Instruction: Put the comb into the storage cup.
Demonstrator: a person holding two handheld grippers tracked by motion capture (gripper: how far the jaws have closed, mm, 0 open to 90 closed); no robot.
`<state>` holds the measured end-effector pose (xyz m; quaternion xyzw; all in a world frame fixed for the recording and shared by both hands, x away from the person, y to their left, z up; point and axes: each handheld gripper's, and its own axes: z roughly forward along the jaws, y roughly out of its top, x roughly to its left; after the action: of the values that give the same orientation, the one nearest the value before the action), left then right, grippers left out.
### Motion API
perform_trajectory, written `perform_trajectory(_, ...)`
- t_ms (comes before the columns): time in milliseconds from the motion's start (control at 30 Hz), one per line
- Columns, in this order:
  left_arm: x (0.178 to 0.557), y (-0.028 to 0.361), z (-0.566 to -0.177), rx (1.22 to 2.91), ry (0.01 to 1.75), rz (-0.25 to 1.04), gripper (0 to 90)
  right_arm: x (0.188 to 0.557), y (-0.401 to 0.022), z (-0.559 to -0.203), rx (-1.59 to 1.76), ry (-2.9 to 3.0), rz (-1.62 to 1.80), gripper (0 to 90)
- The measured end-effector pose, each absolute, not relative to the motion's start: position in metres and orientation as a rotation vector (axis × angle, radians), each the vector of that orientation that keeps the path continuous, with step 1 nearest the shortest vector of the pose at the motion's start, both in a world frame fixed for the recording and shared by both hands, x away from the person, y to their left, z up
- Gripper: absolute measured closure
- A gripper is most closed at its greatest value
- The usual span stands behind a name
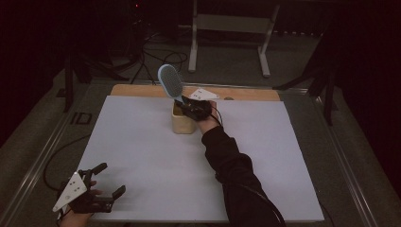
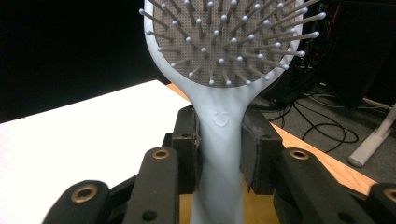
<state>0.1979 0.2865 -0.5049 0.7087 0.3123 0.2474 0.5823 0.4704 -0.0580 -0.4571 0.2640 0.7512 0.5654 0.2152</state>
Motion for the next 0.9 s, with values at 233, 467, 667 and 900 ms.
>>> perform_trajectory(233,0.198,0.287,-0.505,1.653,0.727,0.581,0.0,0.466,-0.058,-0.457,0.735,2.064,1.553,35.5)
perform_trajectory(467,0.198,0.287,-0.504,1.650,0.726,0.583,0.0,0.462,-0.059,-0.456,0.685,2.103,1.499,6.9)
perform_trajectory(667,0.198,0.287,-0.504,1.648,0.725,0.586,0.0,0.461,-0.063,-0.455,0.705,2.103,1.503,7.0)
perform_trajectory(900,0.198,0.286,-0.504,1.648,0.726,0.587,0.0,0.458,-0.066,-0.453,0.704,2.132,1.509,6.9)
